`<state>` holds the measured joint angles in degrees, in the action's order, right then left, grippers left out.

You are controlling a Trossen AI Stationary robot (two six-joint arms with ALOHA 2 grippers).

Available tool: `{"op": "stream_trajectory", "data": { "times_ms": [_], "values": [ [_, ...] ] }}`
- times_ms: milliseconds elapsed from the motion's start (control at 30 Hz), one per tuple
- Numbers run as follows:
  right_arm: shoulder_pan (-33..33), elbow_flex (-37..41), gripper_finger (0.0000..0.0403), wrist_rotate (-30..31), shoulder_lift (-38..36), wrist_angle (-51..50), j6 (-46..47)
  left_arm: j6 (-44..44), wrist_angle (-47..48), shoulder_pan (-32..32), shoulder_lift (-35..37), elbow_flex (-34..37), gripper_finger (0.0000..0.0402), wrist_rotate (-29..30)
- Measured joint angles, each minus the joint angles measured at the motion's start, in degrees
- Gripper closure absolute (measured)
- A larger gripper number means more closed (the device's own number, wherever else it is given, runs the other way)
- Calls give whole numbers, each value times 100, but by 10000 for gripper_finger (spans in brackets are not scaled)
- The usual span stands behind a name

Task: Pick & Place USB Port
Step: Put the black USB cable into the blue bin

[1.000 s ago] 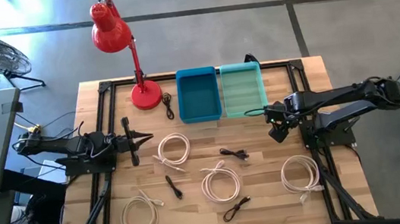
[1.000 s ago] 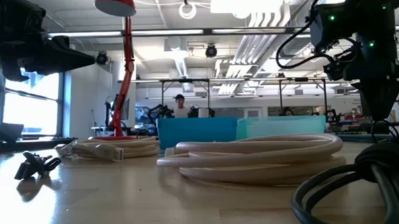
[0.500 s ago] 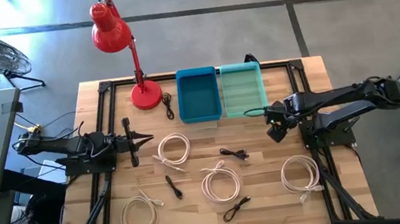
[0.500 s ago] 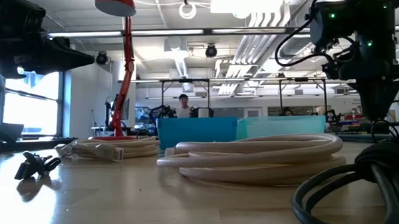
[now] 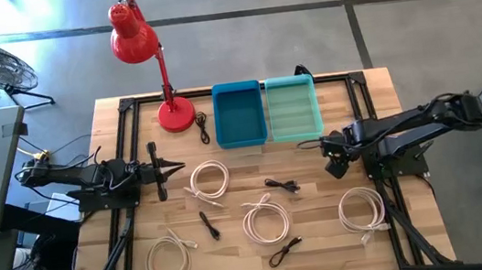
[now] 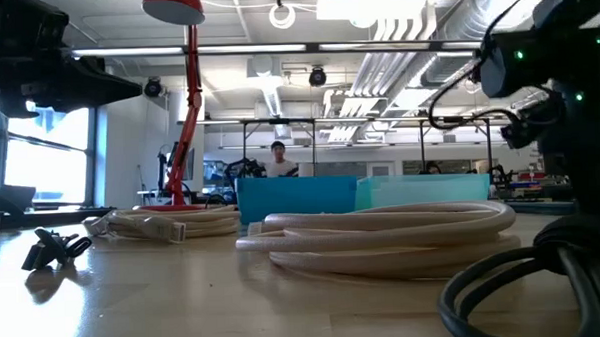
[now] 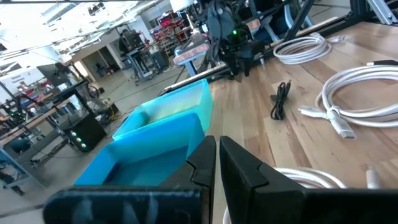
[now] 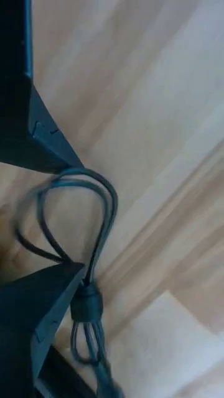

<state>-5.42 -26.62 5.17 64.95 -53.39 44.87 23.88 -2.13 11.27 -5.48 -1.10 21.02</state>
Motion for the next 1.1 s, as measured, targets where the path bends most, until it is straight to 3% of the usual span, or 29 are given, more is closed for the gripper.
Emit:
{"op": "stream_trajectory", "data": {
  "times_ms": [300,533,867,1100],
  "values": [
    [-61,167,236,397,0,567,12,-17,1,-1,-2,0,383,2],
    [-58,165,384,412,0,580,-165,-17,1,-2,-2,0,383,28],
    [99,116,400,375,-1,881,-233,-54,-31,0,-2,0,383,35],
    [637,-624,402,445,-2,931,-390,-472,-68,-2,-2,0,383,-385]
  ]
}}
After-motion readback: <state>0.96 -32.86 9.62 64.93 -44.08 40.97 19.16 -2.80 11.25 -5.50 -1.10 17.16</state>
